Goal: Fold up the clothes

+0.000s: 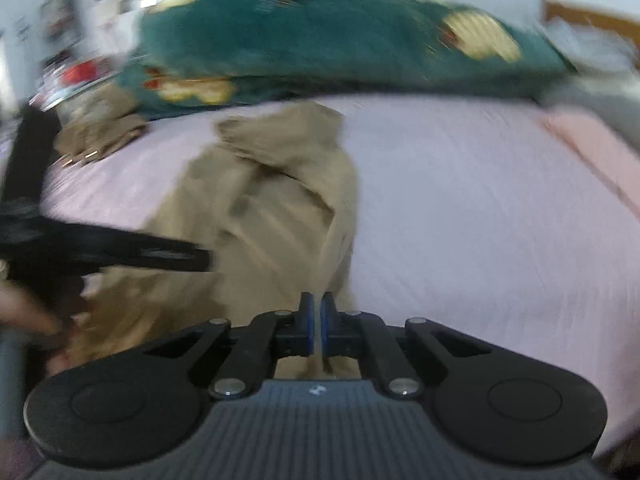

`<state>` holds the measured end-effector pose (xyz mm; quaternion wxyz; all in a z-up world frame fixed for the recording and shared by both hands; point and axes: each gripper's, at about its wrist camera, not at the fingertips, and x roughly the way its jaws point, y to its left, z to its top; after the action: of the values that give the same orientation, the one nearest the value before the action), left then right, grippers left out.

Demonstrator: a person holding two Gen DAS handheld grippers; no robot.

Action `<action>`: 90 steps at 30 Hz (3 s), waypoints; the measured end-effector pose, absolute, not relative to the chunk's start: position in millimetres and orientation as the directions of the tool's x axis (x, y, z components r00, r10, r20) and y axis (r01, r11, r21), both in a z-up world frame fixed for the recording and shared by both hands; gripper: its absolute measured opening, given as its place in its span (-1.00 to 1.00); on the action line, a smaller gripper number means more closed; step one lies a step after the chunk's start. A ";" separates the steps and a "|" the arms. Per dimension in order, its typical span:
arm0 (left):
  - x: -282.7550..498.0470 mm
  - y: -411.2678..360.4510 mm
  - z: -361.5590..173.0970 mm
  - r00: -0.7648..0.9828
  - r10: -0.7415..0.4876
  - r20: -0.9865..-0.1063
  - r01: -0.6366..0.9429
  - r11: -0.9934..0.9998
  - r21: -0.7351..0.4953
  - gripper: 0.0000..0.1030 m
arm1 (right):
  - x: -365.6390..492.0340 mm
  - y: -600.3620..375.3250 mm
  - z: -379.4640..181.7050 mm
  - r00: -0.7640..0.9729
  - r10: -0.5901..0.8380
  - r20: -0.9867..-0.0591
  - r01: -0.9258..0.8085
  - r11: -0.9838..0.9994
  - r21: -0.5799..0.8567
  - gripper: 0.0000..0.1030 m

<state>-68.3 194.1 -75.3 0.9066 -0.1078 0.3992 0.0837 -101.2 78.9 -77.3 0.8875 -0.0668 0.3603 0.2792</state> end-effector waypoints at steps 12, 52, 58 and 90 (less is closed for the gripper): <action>-93.3 268.5 -66.5 0.635 0.068 -0.769 -0.293 0.943 -0.159 -0.13 | -135.4 154.5 -87.8 0.341 0.614 -0.711 -0.739 0.643 0.200 -0.83; 37.7 237.4 -63.4 0.644 0.142 -0.751 -0.192 0.981 0.021 -0.91 | -66.4 105.6 -56.4 0.463 0.568 -0.680 -0.642 0.744 0.184 -0.84; -55.7 248.6 -52.3 0.668 0.057 -0.742 -0.193 0.976 -0.098 -0.50 | -36.6 99.5 -22.5 0.534 0.571 -0.624 -0.634 0.759 0.151 0.07; -89.8 216.2 -97.8 0.665 0.117 -0.738 -0.332 0.931 -0.151 0.04 | 193.3 212.2 -75.3 0.473 0.474 -0.743 -0.499 0.839 0.217 -0.84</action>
<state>-89.8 216.2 -97.8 0.9019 -0.1377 0.3900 0.1244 193.3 212.2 -75.3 0.8580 -0.0148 0.4281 0.2834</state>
